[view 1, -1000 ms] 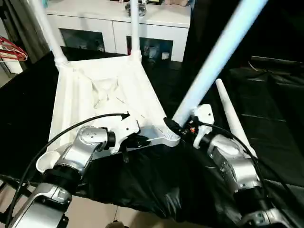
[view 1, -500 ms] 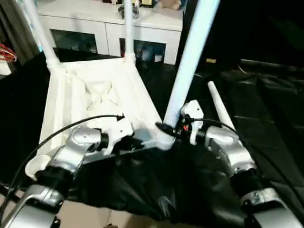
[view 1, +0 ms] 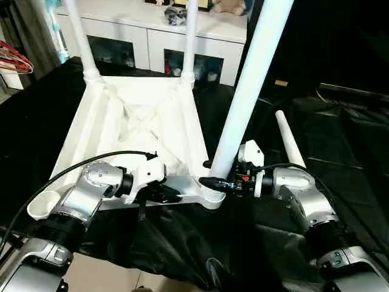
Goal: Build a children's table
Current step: Insert table leg to table base
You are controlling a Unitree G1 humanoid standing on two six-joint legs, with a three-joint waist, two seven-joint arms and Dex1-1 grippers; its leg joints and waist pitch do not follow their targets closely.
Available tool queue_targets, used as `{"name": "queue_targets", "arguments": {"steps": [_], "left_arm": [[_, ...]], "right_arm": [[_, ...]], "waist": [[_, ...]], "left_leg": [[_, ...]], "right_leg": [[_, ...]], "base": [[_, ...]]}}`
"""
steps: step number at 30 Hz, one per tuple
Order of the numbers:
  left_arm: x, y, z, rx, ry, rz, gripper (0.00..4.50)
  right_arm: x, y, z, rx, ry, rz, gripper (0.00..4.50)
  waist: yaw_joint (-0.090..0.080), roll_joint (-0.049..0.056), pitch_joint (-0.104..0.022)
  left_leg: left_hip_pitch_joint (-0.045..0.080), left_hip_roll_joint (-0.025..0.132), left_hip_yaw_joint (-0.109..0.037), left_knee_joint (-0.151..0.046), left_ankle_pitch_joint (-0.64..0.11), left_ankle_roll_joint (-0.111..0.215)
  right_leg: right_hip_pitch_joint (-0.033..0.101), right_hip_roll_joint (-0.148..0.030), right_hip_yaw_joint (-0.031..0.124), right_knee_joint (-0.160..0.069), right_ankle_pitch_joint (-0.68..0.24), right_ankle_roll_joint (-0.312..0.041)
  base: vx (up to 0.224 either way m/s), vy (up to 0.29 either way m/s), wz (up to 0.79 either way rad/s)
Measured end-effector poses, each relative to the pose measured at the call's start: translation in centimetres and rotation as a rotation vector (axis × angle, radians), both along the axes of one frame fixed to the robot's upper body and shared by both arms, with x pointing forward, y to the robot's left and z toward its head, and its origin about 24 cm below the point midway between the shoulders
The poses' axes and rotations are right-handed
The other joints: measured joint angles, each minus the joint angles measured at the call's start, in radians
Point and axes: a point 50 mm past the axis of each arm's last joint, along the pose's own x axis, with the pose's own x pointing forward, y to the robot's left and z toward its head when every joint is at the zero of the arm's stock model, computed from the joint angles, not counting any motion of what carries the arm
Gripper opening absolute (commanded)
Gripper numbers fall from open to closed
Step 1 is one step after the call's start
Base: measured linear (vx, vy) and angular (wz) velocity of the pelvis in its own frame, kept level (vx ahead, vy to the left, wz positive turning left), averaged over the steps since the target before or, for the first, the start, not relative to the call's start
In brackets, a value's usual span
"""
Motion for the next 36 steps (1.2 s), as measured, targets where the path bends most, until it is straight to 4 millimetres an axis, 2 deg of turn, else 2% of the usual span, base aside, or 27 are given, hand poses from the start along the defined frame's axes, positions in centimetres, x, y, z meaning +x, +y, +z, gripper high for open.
{"name": "queue_targets", "arguments": {"steps": [4,6,7,10,15,17,20,31,32,34,36], "left_arm": [[0.3,-0.2,-0.1,-0.005,-0.010,0.060,0.00],[0.6,-0.6,-0.3,-0.015,-0.019,0.128,0.00],[0.9,-0.9,-0.4,-0.019,-0.027,0.178,0.00],[1.5,-1.8,-0.5,-0.011,-0.041,0.252,0.00],[2.6,-5.1,-0.5,-0.014,-0.081,0.424,0.00],[2.7,-6.5,-0.6,-0.026,-0.092,0.476,0.00],[2.8,-7.6,-0.7,-0.029,-0.108,0.511,0.00],[2.9,-7.6,-0.6,-0.023,-0.110,0.524,0.00],[2.9,-7.6,-0.6,-0.023,-0.111,0.524,0.00],[2.9,-7.5,-0.6,-0.022,-0.111,0.519,0.00],[2.9,-7.4,-0.5,-0.020,-0.115,0.514,0.00]], "right_arm": [[0.7,0.3,-0.3,0.031,0.015,-0.097,1.88],[1.5,0.5,-0.5,0.042,0.018,-0.209,1.88],[2.2,0.6,-0.5,0.035,0.016,-0.290,1.88],[3.3,1.0,-0.6,0.018,0.009,-0.418,1.88],[5.1,0.9,-0.4,0.007,0.026,-0.685,1.88],[5.5,0.9,-0.3,0.007,0.028,-0.754,1.88],[5.8,0.8,-0.3,0.011,0.036,-0.809,1.88],[6.2,1.4,-0.2,0.002,0.033,-0.831,1.88],[6.2,1.4,-0.2,0.002,0.034,-0.830,2.23],[6.3,1.4,-0.1,0.013,0.045,-0.824,2.23],[6.3,1.4,-0.1,0.033,0.057,-0.820,2.60]], "waist": [[-0.002,0.002,0.002],[-0.013,0.003,0.004],[-0.025,0.003,0.006],[-0.036,0.005,0.009],[-0.044,0.005,0.019],[-0.045,0.012,0.023],[-0.046,0.014,0.024],[-0.051,0.014,0.025],[-0.051,0.014,0.025],[-0.052,0.014,0.025],[-0.052,0.014,0.026]], "left_leg": [[0.000,0.000,0.000,0.000,0.000,0.000],[0.001,0.000,0.000,0.001,0.000,0.000],[0.001,0.000,-0.001,0.001,0.000,0.000],[0.000,0.000,-0.005,0.000,0.000,0.000],[-0.002,0.002,-0.007,-0.002,0.000,0.000],[-0.003,0.001,-0.007,-0.003,0.000,0.001],[-0.002,-0.003,-0.003,-0.002,0.000,0.001],[-0.002,-0.002,-0.003,-0.003,0.000,0.001],[-0.002,-0.002,-0.003,-0.003,0.000,0.001],[-0.002,-0.002,-0.003,-0.003,0.000,0.001],[-0.002,-0.002,-0.003,-0.003,0.000,0.001]], "right_leg": [[0.000,0.000,0.000,0.000,0.000,0.000],[-0.001,0.000,0.000,0.000,0.000,0.000],[-0.003,0.000,-0.001,0.000,0.000,0.000],[-0.004,0.000,-0.005,-0.005,0.000,0.000],[-0.001,-0.001,-0.014,-0.024,0.000,0.000],[0.003,-0.005,-0.022,-0.034,0.000,0.000],[0.005,-0.016,-0.028,-0.035,0.000,0.000],[0.005,-0.016,-0.030,-0.036,0.000,0.000],[0.005,-0.016,-0.030,-0.036,0.000,0.000],[0.005,-0.016,-0.030,-0.036,0.000,0.000],[0.004,-0.016,-0.030,-0.036,0.000,0.000]], "base": [[0.000,0.000,0.00],[-0.028,0.001,-0.03],[-0.062,0.003,-0.08],[-0.039,0.002,-0.06],[0.000,0.000,0.00],[0.000,0.000,0.00],[0.000,0.000,0.00],[0.000,0.000,0.00],[0.000,0.000,0.00],[0.000,0.000,0.00],[0.000,0.000,0.00]]}}
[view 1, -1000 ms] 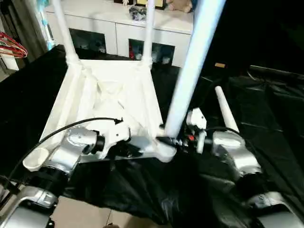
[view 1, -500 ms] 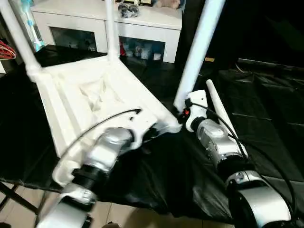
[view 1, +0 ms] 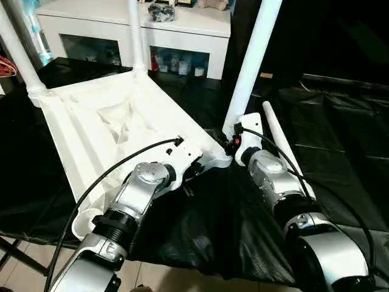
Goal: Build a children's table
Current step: Insert table leg to table base
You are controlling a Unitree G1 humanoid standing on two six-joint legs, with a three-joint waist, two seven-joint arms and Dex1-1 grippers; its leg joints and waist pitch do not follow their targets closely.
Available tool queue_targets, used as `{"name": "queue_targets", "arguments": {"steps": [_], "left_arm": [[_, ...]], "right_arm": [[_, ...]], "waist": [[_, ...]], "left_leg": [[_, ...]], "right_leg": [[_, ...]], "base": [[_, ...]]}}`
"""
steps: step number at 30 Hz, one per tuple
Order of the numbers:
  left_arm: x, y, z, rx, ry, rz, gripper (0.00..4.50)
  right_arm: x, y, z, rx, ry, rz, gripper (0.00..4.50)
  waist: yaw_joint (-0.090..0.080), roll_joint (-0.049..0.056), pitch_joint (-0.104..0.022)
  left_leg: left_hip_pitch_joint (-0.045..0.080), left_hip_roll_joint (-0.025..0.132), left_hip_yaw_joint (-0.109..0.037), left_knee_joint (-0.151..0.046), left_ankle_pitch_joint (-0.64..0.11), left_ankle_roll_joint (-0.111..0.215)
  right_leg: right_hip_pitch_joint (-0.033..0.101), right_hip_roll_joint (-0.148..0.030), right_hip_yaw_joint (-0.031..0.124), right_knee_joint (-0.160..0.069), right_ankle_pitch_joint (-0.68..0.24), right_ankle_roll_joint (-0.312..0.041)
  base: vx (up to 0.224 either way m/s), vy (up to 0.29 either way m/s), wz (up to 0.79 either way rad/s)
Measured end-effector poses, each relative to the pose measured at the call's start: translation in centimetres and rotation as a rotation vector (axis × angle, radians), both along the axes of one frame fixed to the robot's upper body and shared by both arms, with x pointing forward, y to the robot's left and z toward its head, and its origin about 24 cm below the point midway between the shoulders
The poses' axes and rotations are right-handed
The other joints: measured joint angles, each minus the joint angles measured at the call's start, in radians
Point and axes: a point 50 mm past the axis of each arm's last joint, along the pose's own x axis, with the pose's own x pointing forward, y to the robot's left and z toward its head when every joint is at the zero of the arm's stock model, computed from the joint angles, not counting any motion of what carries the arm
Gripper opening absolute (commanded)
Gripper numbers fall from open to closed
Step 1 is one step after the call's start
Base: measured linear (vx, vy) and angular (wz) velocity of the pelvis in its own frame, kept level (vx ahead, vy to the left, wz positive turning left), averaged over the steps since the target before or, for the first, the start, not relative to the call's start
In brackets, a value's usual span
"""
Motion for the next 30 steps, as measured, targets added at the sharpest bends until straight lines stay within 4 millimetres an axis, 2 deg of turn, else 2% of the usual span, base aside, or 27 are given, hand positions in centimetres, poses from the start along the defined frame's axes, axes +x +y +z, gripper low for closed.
{"name": "queue_targets", "arguments": {"steps": [3,5,8,10,16,22,30], "left_arm": [[0.0,0.2,0.4,0.006,-0.007,-0.025,0.00],[0.0,0.4,0.6,0.008,-0.011,-0.045,0.00],[-0.1,0.7,0.8,0.009,-0.016,-0.073,0.00],[-0.1,0.9,0.9,0.007,-0.018,-0.099,0.00],[-0.6,1.5,1.3,-0.006,-0.019,-0.183,0.00],[-1.1,2.7,1.5,0.003,-0.013,-0.300,0.00],[-1.7,3.8,1.4,-0.004,0.023,-0.389,0.00]], "right_arm": [[-0.2,0.0,-0.4,0.035,0.023,0.028,2.68],[-0.3,-0.3,-0.3,0.049,0.018,0.050,3.03],[-0.4,-0.4,-0.1,0.074,0.009,0.094,3.15],[-0.5,-0.6,-0.1,0.083,-0.002,0.128,3.52],[-1.1,-1.5,0.3,0.050,-0.043,0.261,3.57],[-2.5,-2.6,-0.1,-0.008,-0.039,0.448,3.57],[-3.8,-3.2,-0.3,-0.085,-0.021,0.609,3.57]], "waist": [[0.001,0.001,0.004],[0.004,0.002,0.005],[0.007,0.002,0.006],[0.013,0.003,0.006],[0.029,0.009,0.008],[0.036,0.011,0.008],[0.055,0.011,0.008]], "left_leg": [[-0.004,0.000,0.000,-0.001,0.000,0.000],[-0.007,0.000,0.002,-0.002,0.000,0.000],[-0.006,0.002,0.002,-0.002,0.000,0.000],[-0.007,0.003,0.002,-0.006,0.001,0.000],[-0.009,0.007,0.002,-0.008,0.001,-0.001],[-0.016,0.007,0.004,0.003,0.000,0.002],[-0.014,0.007,0.005,0.003,0.000,0.001]], "right_leg": [[-0.005,0.000,0.000,0.002,0.000,0.000],[-0.008,0.000,0.001,0.004,0.007,-0.009],[-0.010,0.001,0.000,0.005,0.020,-0.010],[-0.011,0.001,0.000,0.006,0.027,-0.010],[-0.014,0.004,-0.001,0.008,0.030,-0.012],[-0.014,0.002,-0.001,0.007,0.026,-0.013],[-0.013,0.002,0.000,0.011,0.026,-0.013]], "base": [[0.000,0.000,0.00],[0.000,0.000,0.00],[0.000,0.000,0.00],[0.000,0.000,0.00],[0.000,0.000,0.00],[0.000,0.000,0.00],[0.000,0.000,0.00]]}}
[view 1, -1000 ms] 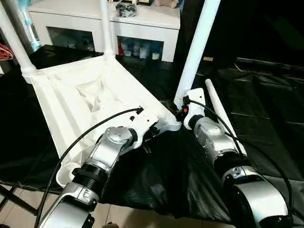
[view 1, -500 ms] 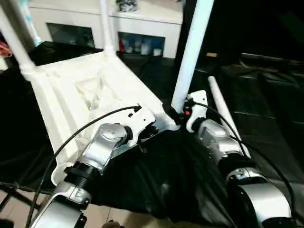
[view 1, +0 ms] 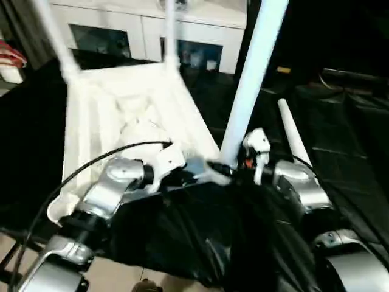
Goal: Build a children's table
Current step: Insert table leg to table base, then rotate leg to tighten
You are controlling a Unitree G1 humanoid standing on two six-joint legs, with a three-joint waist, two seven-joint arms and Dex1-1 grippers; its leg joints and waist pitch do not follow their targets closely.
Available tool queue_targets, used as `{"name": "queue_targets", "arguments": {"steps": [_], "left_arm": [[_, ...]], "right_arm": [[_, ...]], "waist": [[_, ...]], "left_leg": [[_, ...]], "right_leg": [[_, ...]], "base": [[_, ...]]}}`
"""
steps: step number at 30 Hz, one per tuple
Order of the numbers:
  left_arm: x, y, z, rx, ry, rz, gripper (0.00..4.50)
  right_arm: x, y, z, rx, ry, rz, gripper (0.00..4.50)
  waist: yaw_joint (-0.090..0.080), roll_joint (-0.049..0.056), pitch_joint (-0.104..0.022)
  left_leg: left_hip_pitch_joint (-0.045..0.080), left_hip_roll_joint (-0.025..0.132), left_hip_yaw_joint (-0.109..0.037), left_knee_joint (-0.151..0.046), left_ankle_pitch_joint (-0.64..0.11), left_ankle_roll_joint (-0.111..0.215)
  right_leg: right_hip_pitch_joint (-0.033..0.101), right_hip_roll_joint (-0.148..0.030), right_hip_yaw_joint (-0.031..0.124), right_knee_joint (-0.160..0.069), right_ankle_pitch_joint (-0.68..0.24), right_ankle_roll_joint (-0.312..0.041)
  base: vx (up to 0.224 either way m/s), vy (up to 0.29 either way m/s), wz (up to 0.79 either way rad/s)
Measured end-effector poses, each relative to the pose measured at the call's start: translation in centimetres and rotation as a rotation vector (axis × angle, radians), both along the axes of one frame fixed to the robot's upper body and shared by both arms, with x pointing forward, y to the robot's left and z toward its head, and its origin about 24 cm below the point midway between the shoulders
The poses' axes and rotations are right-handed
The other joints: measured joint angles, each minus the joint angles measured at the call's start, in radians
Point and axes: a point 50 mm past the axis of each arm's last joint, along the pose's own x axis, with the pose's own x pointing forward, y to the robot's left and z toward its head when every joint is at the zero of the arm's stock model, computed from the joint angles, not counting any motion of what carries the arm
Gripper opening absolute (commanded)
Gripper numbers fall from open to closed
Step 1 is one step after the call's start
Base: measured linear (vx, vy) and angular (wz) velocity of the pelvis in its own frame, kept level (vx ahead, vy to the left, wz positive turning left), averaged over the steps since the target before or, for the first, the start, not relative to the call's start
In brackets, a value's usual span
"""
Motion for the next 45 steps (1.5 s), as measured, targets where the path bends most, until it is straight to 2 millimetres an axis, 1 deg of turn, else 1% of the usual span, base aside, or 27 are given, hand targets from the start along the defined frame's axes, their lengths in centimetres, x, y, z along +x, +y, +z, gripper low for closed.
{"name": "queue_targets", "arguments": {"steps": [2,5,6,7,9,17,21,22,24,27,29,31,34,36,37,40,43,45], "left_arm": [[-0.2,0.4,0.0,-0.003,0.022,-0.024,0.00],[-0.5,0.9,0.0,-0.001,0.042,-0.058,0.00],[-0.5,0.9,0.0,0.000,0.045,-0.064,0.00],[-0.6,1.0,0.0,0.002,0.047,-0.069,0.00],[-0.6,1.1,0.0,0.005,0.052,-0.080,0.00],[-0.8,1.3,0.0,0.007,0.054,-0.094,0.00],[-0.8,1.3,-0.1,0.005,0.057,-0.091,0.00],[-0.8,1.3,-0.2,0.000,0.059,-0.081,0.00],[-0.7,1.3,-0.3,-0.003,0.060,-0.057,0.00],[-0.2,0.7,-0.7,-0.007,0.045,0.018,0.00],[0.6,-0.3,-0.9,-0.008,0.028,0.084,0.00],[1.3,-1.6,-1.1,-0.007,0.009,0.156,0.00],[1.8,-3.1,-1.5,-0.007,-0.005,0.234,0.00],[1.9,-3.7,-1.7,-0.013,-0.009,0.271,0.00],[1.9,-4.1,-1.8,-0.012,-0.011,0.282,0.00],[1.9,-4.4,-1.9,-0.010,-0.015,0.296,0.00],[1.9,-4.4,-1.9,-0.005,-0.022,0.291,0.00],[1.8,-4.4,-1.9,-0.002,-0.027,0.279,0.00]], "right_arm": [[-0.4,-0.1,-0.2,-0.013,0.011,0.041,3.31],[-0.9,-0.2,-0.4,-0.033,0.024,0.093,3.21],[-1.0,-0.2,-0.4,-0.036,0.025,0.105,2.98],[-1.1,-0.1,-0.4,-0.042,0.027,0.118,2.98],[-1.2,-0.1,-0.4,-0.054,0.025,0.136,2.82],[-1.5,0.0,-0.4,-0.061,0.020,0.149,2.75],[-1.6,0.1,-0.6,-0.058,0.030,0.146,2.75],[-1.5,0.4,-0.7,-0.045,0.038,0.135,2.75],[-1.4,0.6,-0.9,-0.031,0.047,0.096,2.75],[-0.8,0.8,-1.5,-0.007,0.057,-0.048,2.75],[0.1,1.0,-1.8,0.007,0.071,-0.194,2.74],[1.1,1.4,-1.9,0.012,0.089,-0.356,2.74],[1.8,1.9,-2.1,0.019,0.112,-0.537,2.74],[2.1,2.2,-2.2,0.021,0.123,-0.609,2.74],[2.1,2.3,-2.3,0.013,0.123,-0.635,2.74],[2.3,2.6,-2.3,0.001,0.117,-0.669,2.74],[2.2,2.8,-2.4,0.011,0.106,-0.683,2.74],[2.2,2.8,-2.5,0.027,0.107,-0.689,3.44]], "waist": [[0.001,0.000,0.000],[0.001,0.000,0.000],[0.001,0.000,0.000],[0.001,0.000,0.000],[0.001,0.000,0.000],[0.001,0.000,0.000],[0.001,-0.001,0.000],[0.001,-0.001,-0.001],[-0.001,-0.001,-0.001],[-0.006,-0.002,-0.001],[-0.010,-0.002,-0.002],[-0.021,-0.001,-0.002],[-0.028,0.002,-0.004],[-0.031,0.005,-0.005],[-0.033,0.007,-0.005],[-0.038,0.012,-0.006],[-0.043,0.014,-0.005],[-0.045,0.016,-0.005]], "left_leg": [[0.000,0.000,0.000,0.000,0.000,0.000],[0.000,0.000,0.000,0.001,0.000,0.000],[0.000,0.000,0.000,0.001,0.000,0.000],[0.000,0.000,0.000,0.001,0.000,0.000],[0.000,0.000,0.000,0.002,0.000,0.000],[0.001,0.001,0.000,0.004,0.000,0.000],[0.002,0.001,0.000,0.005,0.000,0.000],[0.004,0.001,0.000,0.005,0.000,0.000],[0.007,0.001,0.000,0.005,0.000,0.000],[0.014,0.001,0.000,0.005,0.000,-0.001],[0.016,0.000,0.000,0.004,0.000,-0.001],[0.016,0.000,0.000,0.004,0.000,-0.001],[0.016,-0.002,-0.003,0.003,0.000,-0.001],[0.016,-0.003,-0.005,0.003,0.000,-0.001],[0.017,-0.002,-0.007,0.001,0.000,0.000],[0.016,-0.002,-0.010,0.000,0.000,0.000],[0.015,-0.002,-0.010,-0.001,0.000,0.000],[0.015,-0.002,-0.010,-0.002,0.000,0.000]], "right_leg": [[0.000,0.000,0.000,0.001,0.000,0.000],[0.000,0.000,0.000,0.002,0.000,0.000],[0.000,0.000,0.000,0.002,0.000,0.000],[0.000,0.000,0.000,0.002,0.000,0.000],[0.000,0.000,0.000,0.002,0.000,0.000],[0.000,0.000,0.000,0.007,-0.002,0.001],[0.001,0.000,0.001,0.010,-0.003,0.001],[0.002,-0.001,0.001,0.011,-0.003,0.001],[0.004,-0.001,0.001,0.011,-0.003,0.001],[0.009,-0.001,0.002,0.011,-0.007,0.007],[0.010,-0.001,0.002,0.011,-0.007,0.007],[0.009,-0.001,0.001,0.009,-0.007,0.008],[0.011,-0.002,0.000,0.006,-0.007,0.008],[0.014,-0.002,-0.004,-0.001,-0.007,0.008],[0.018,-0.002,-0.008,-0.009,-0.007,0.008],[0.024,-0.003,-0.016,-0.026,-0.007,0.008],[0.028,-0.007,-0.022,-0.037,-0.007,0.008],[0.029,-0.007,-0.022,-0.042,-0.007,0.008]], "base": [[0.000,0.000,0.00],[0.000,0.000,0.00],[0.000,0.000,0.00],[0.000,0.000,0.00],[0.000,0.000,0.00],[0.000,0.000,0.00],[0.000,0.000,0.00],[0.000,0.000,0.00],[0.000,0.000,0.00],[0.000,0.000,0.00],[-0.050,-0.004,-0.03],[-0.060,-0.002,-0.03],[-0.037,0.000,0.00],[0.000,0.000,0.00],[0.000,0.000,0.00],[-0.009,0.019,-0.02],[0.000,0.000,0.00],[0.000,0.000,0.00]]}}
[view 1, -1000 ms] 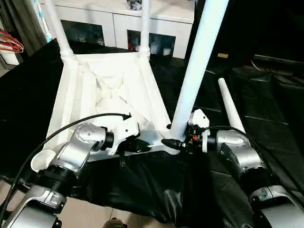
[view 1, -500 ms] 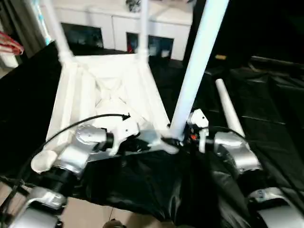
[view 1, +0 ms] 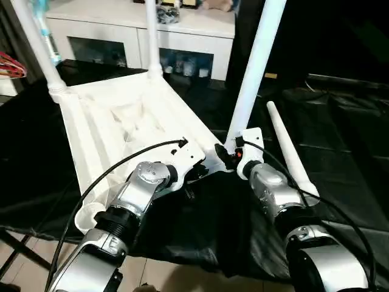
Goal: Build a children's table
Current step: Rotate leg to tighten
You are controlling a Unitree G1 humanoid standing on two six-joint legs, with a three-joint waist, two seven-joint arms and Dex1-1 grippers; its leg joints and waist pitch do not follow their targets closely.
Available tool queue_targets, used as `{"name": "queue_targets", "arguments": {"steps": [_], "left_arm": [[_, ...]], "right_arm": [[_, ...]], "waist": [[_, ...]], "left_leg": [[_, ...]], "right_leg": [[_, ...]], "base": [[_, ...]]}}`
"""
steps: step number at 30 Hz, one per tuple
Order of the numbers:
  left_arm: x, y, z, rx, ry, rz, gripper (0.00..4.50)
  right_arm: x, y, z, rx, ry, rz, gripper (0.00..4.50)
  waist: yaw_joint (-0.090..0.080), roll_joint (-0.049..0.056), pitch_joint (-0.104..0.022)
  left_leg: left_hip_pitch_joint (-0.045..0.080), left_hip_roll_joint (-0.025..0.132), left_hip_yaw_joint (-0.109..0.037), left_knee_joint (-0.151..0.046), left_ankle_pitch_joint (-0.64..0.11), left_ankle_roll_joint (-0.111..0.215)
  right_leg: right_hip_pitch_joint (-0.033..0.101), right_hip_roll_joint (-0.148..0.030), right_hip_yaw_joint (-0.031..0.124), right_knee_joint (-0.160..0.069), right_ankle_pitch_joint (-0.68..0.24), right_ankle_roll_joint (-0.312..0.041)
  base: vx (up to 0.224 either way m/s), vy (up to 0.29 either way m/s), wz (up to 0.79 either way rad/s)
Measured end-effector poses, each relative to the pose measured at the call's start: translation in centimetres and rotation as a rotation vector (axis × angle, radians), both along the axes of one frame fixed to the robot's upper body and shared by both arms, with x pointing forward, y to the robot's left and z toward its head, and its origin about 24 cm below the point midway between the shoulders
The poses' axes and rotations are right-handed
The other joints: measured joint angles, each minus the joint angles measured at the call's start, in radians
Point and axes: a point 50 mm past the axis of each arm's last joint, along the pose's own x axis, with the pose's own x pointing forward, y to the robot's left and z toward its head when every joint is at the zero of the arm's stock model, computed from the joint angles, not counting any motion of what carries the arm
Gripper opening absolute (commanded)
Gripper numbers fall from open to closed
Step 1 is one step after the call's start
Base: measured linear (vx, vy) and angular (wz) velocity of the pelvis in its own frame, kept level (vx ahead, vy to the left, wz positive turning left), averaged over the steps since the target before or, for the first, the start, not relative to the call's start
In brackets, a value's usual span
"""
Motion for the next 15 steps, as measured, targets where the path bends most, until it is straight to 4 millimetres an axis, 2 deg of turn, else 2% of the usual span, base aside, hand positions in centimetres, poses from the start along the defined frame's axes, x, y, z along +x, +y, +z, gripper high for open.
{"name": "queue_targets", "arguments": {"steps": [2,5,9,12,15], "left_arm": [[0.0,0.1,0.0,0.000,-0.001,-0.013,0.00],[0.0,0.4,0.1,0.003,-0.007,-0.030,0.00],[-0.3,1.1,0.4,0.006,-0.008,-0.074,0.00],[-0.7,1.9,0.5,0.001,-0.006,-0.144,0.00],[-1.1,2.3,0.8,-0.010,0.002,-0.208,0.00]], "right_arm": [[0.0,0.0,0.0,0.017,-0.005,0.008,3.46],[-0.1,0.2,0.1,0.023,-0.017,0.034,3.77],[-0.3,-0.2,0.3,0.011,-0.039,0.143,3.77],[-1.1,-1.3,0.3,-0.035,-0.067,0.306,3.77],[-1.8,-2.2,0.5,-0.076,-0.083,0.440,3.77]], "waist": [[-0.001,0.002,0.001],[-0.005,0.006,0.003],[-0.005,0.006,0.003],[0.003,0.006,0.002],[0.019,0.005,0.002]], "left_leg": [[0.000,-0.001,0.000,0.000,0.000,0.000],[-0.001,-0.001,0.001,-0.003,0.000,0.000],[-0.002,-0.001,0.003,-0.008,0.000,0.000],[-0.001,-0.001,0.005,-0.006,0.001,0.001],[-0.001,-0.001,0.009,-0.003,0.001,0.000]], "right_leg": [[0.000,-0.001,0.000,-0.001,0.000,0.000],[-0.002,-0.002,0.000,0.000,0.000,0.000],[-0.007,-0.002,0.001,0.003,0.001,-0.001],[-0.009,-0.002,0.005,0.017,0.003,-0.002],[-0.014,-0.001,0.016,0.035,0.009,-0.002]], "base": [[0.000,0.000,0.00],[0.000,0.000,0.00],[0.000,0.000,0.00],[0.019,-0.008,0.02],[0.065,-0.038,0.11]]}}
